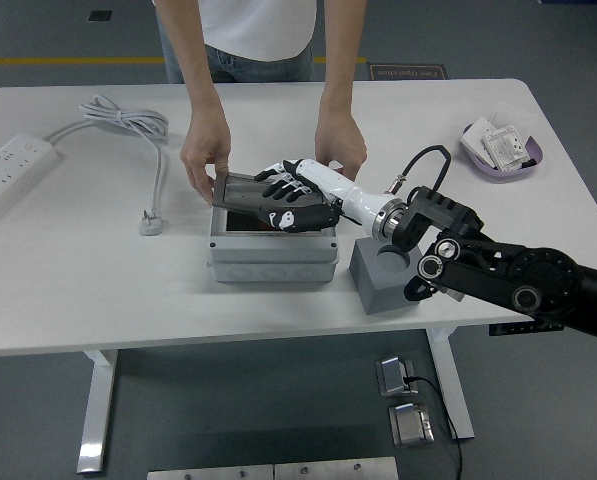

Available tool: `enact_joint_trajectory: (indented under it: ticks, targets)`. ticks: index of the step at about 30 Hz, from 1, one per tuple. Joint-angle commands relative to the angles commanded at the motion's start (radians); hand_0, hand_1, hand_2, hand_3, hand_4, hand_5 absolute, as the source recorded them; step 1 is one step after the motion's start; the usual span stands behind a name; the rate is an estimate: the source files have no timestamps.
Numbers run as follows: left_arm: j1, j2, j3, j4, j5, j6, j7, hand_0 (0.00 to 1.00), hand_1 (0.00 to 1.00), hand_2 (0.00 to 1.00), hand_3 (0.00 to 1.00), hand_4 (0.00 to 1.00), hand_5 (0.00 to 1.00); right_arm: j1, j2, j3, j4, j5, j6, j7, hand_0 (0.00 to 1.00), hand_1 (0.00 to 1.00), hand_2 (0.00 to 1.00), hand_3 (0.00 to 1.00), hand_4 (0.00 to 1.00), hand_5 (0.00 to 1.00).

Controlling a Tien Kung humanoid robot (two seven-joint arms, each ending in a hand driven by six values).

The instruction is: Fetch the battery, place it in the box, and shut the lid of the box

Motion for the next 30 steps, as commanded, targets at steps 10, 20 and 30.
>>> enact_joint_trajectory:
  ticks: [10,20,30]
  targets:
    - [0.001,-0.003,-0.001,0.000,-0.006,0.002,0.002,0.636,0.702,0.602,0.598,0.573,0.149,-0.049,-0.048,0.093,0.017,-0.020,0.018,0.000,0.724,0.709,0.718,0.800,0.712,0.272]
    - [0.006,-0.008,0.003,0.000,-0.017,0.003,0.000,0.635,0.703,0.598,0.592,0.559,0.142,-0.310,-0.192,0.415,0.170,-0.177,0.184,-0.050,0.717,0.708,0.713,0.800,0.714,0.258]
    - [0.035,-0.018,0.010,0.002,-0.046,0.011,-0.007,0.635,0.702,0.597,0.590,0.546,0.133,-0.677,-0.038,0.799,0.157,-0.278,0.066,0.131,0.708,0.685,0.696,0.728,0.746,0.285]
